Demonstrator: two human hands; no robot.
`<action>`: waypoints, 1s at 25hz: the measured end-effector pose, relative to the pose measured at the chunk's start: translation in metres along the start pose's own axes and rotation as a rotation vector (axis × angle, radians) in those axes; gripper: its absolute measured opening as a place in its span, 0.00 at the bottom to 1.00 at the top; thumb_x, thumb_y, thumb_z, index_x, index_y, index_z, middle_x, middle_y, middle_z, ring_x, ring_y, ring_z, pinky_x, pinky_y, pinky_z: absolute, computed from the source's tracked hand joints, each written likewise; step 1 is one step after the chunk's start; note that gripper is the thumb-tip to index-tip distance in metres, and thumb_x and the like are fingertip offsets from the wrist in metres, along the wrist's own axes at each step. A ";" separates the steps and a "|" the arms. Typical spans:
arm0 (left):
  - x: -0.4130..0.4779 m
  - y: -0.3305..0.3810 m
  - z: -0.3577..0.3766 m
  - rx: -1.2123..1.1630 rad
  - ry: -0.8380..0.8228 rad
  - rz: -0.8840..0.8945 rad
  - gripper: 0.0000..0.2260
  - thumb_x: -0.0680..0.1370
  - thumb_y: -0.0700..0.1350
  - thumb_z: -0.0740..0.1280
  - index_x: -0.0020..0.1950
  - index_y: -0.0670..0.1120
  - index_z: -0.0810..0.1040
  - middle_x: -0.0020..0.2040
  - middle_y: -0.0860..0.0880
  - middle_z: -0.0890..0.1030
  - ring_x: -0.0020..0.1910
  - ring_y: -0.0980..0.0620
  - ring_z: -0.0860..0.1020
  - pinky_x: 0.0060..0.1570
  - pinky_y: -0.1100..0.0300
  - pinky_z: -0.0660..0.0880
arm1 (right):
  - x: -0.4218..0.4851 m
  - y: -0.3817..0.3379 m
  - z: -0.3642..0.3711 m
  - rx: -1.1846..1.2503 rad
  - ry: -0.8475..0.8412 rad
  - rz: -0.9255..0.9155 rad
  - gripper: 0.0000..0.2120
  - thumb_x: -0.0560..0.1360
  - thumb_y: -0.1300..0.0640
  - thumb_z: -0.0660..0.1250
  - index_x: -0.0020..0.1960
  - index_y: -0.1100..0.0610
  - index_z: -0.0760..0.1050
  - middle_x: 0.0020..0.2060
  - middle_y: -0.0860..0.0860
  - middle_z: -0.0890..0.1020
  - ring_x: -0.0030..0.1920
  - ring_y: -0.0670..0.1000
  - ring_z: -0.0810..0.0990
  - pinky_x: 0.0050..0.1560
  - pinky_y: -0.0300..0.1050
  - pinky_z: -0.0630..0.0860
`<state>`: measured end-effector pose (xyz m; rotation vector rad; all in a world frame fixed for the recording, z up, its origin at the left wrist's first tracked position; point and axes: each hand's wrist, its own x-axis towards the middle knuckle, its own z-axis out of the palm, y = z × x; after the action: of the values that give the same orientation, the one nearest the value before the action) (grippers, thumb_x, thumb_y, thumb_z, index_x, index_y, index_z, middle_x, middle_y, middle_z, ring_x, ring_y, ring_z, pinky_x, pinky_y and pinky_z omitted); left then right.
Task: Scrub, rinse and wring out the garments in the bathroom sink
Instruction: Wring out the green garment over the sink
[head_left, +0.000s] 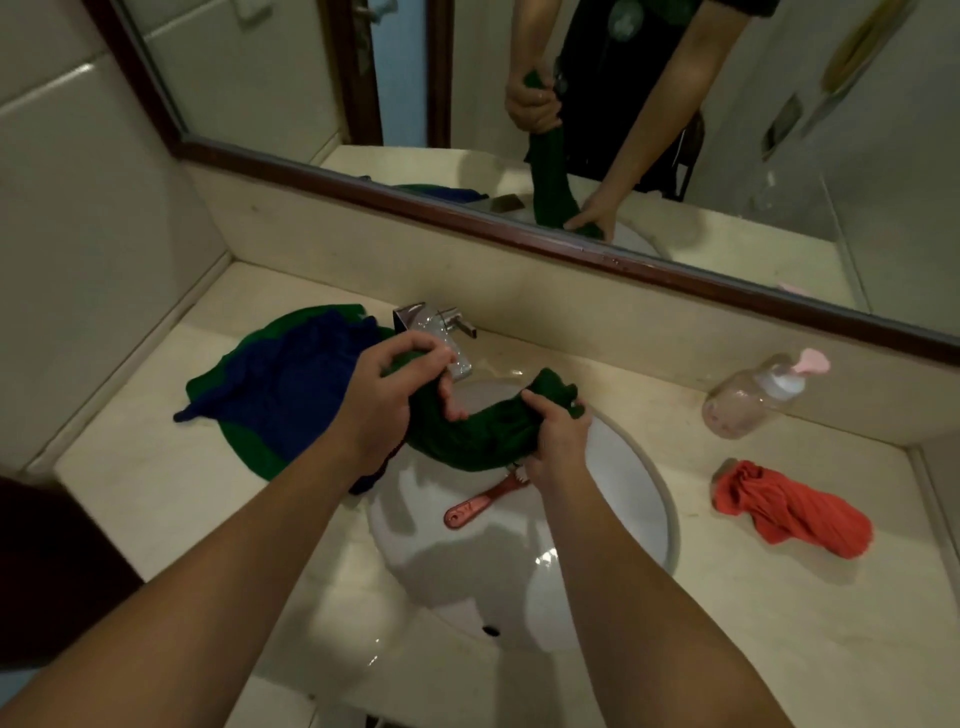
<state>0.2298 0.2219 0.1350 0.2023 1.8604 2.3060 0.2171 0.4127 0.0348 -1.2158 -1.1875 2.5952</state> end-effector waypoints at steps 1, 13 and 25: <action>0.002 0.001 0.002 0.044 -0.001 0.039 0.08 0.79 0.41 0.65 0.49 0.37 0.79 0.36 0.38 0.78 0.35 0.40 0.80 0.46 0.41 0.82 | -0.006 -0.009 0.003 -0.059 -0.087 -0.094 0.35 0.68 0.70 0.76 0.71 0.56 0.67 0.57 0.59 0.78 0.55 0.62 0.81 0.44 0.54 0.83; 0.037 0.037 0.087 0.308 -0.168 0.187 0.15 0.74 0.59 0.72 0.60 0.63 0.79 0.65 0.63 0.78 0.65 0.54 0.77 0.60 0.58 0.76 | -0.138 -0.115 0.044 -0.318 -0.602 -0.348 0.30 0.85 0.39 0.52 0.57 0.63 0.82 0.53 0.63 0.84 0.58 0.59 0.84 0.51 0.51 0.83; 0.068 0.014 0.160 -0.122 0.232 -0.281 0.15 0.74 0.44 0.75 0.57 0.43 0.76 0.52 0.39 0.82 0.49 0.39 0.83 0.44 0.48 0.83 | -0.078 -0.111 -0.054 -0.522 -0.560 -0.201 0.37 0.65 0.53 0.82 0.71 0.48 0.71 0.63 0.55 0.82 0.61 0.57 0.83 0.57 0.56 0.82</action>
<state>0.1969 0.3861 0.1820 -0.3343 1.7052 2.3119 0.2779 0.4991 0.1360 -0.3404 -2.0524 2.6247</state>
